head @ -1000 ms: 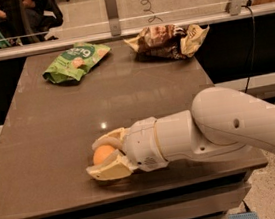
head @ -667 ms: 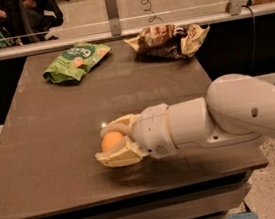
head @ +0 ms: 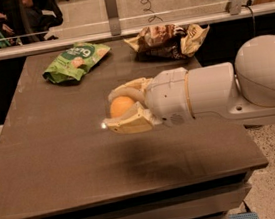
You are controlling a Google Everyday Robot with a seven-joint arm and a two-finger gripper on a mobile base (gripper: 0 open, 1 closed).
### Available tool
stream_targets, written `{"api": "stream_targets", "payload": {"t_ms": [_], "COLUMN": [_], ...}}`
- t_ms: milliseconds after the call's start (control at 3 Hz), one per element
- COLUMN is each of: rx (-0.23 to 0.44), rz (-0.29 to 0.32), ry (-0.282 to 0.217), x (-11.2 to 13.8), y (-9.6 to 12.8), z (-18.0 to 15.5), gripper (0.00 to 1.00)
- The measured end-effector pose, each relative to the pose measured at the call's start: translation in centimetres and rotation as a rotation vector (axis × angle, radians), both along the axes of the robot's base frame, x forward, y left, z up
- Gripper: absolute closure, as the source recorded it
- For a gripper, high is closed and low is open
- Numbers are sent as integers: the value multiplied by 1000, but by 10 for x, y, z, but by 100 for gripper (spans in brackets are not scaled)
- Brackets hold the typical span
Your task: Move orange near brown chip bag
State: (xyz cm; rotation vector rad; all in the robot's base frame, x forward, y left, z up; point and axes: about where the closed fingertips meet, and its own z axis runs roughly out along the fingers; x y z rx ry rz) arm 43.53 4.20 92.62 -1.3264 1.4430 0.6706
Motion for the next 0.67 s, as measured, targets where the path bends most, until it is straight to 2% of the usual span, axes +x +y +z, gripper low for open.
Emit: {"api": "stream_targets", "payload": {"t_ms": [333, 667], "rx": [19, 40], "rz": [-20, -74], "ry": [19, 14], "x": [-4, 28], "y": [-6, -27], "z": [-6, -11], "gripper": [100, 100]}}
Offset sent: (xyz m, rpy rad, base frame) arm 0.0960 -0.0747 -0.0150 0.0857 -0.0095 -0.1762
